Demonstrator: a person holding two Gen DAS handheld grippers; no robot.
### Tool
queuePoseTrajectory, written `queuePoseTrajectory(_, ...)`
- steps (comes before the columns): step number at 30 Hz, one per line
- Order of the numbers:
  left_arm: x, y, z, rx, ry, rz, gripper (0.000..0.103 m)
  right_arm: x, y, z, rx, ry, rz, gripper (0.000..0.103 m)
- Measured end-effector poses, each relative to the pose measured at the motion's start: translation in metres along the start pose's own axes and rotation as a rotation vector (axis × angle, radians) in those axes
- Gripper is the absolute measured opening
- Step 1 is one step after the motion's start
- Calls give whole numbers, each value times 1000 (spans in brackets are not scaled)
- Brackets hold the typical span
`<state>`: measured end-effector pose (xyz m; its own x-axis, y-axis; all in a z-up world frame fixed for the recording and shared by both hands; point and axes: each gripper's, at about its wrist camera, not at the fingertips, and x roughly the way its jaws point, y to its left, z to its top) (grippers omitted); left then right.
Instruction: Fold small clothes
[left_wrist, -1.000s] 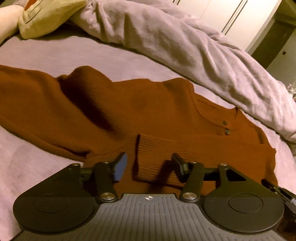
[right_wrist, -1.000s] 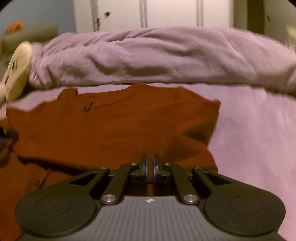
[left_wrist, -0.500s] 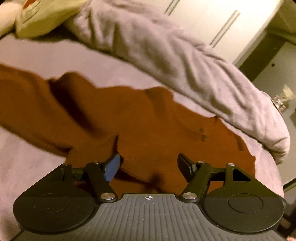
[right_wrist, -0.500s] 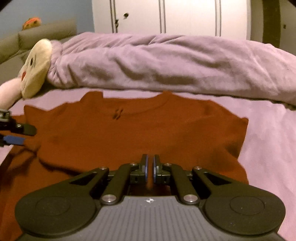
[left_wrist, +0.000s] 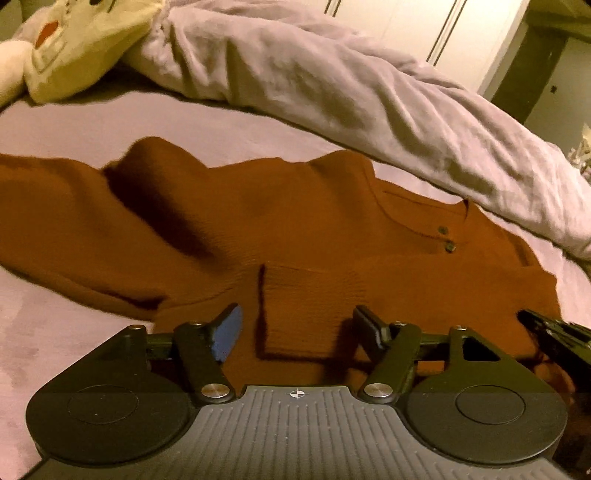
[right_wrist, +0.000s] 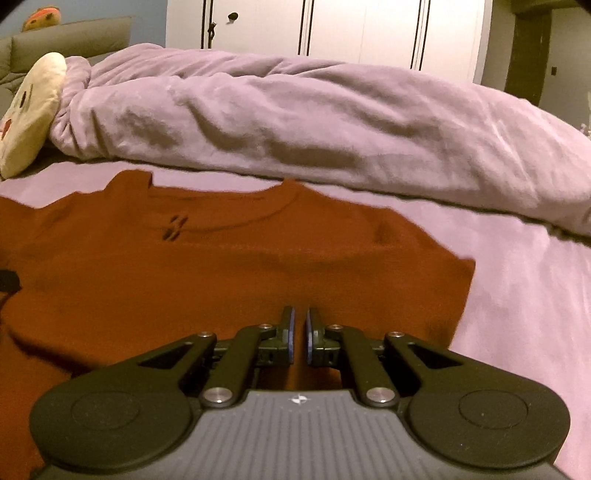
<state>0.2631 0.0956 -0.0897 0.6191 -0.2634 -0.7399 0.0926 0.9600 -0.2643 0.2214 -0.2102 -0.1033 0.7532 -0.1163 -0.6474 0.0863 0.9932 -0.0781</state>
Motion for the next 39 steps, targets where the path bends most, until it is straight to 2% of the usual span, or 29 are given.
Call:
queuePoseTrajectory(2, -7, 9, -1, -23, -11, -4, 70, -13, 8, -12, -29, 1, 17, 6)
queuePoseTrajectory(6, -31, 48, 3, -148, -61, 7, 72, -44, 15, -32, -49, -15, 62, 6)
queuePoseTrajectory(10, -52, 106, 14, -260, -125, 125, 77, -63, 10, -46, 2, -16, 86, 7)
queuePoseTrajectory(12, -63, 147, 21, -357, -165, 186, 79, -66, 10, -52, 22, 5, 95, 21)
queuePoseTrajectory(14, -68, 188, 25, -452, -202, 199, 81, -70, 12, -57, 38, -10, 92, 25)
queuePoseTrajectory(16, -72, 226, 27, -555, -233, 244, 80, -72, 14, -59, 54, -14, 89, 33)
queuePoseTrajectory(18, -72, 255, 27, -628, -253, 282, 79, -72, 17, -60, 70, -20, 98, 51)
queuePoseTrajectory(20, -71, 277, 26, -688, -272, 287, 79, -71, 24, -63, 61, -29, 86, 55)
queuePoseTrajectory(26, -60, 316, 17, -877, -394, 194, 76, -68, 29, -64, 57, -45, 74, 61)
queuePoseTrajectory(27, -60, 319, 16, -906, -423, 183, 72, -68, 27, -65, 63, -47, 78, 61)
queuePoseTrajectory(29, -58, 327, 15, -953, -463, 159, 57, -67, 26, -66, 70, -55, 84, 62)
queuePoseTrajectory(31, -54, 337, 18, -996, -452, 174, 27, -67, 26, -68, 74, -60, 89, 62)
queuePoseTrajectory(33, -52, 343, 21, -1023, -430, 179, 9, -67, 25, -69, 76, -64, 92, 62)
queuePoseTrajectory(34, -52, 344, 25, -1029, -427, 173, 9, -67, 25, -69, 77, -65, 94, 62)
queuePoseTrajectory(36, -63, 337, 30, -987, -472, 142, 9, -66, 23, -69, 84, -68, 100, 62)
queuePoseTrajectory(39, -86, 298, 51, -795, -520, 121, 8, -67, 21, -70, 102, -77, 112, 62)
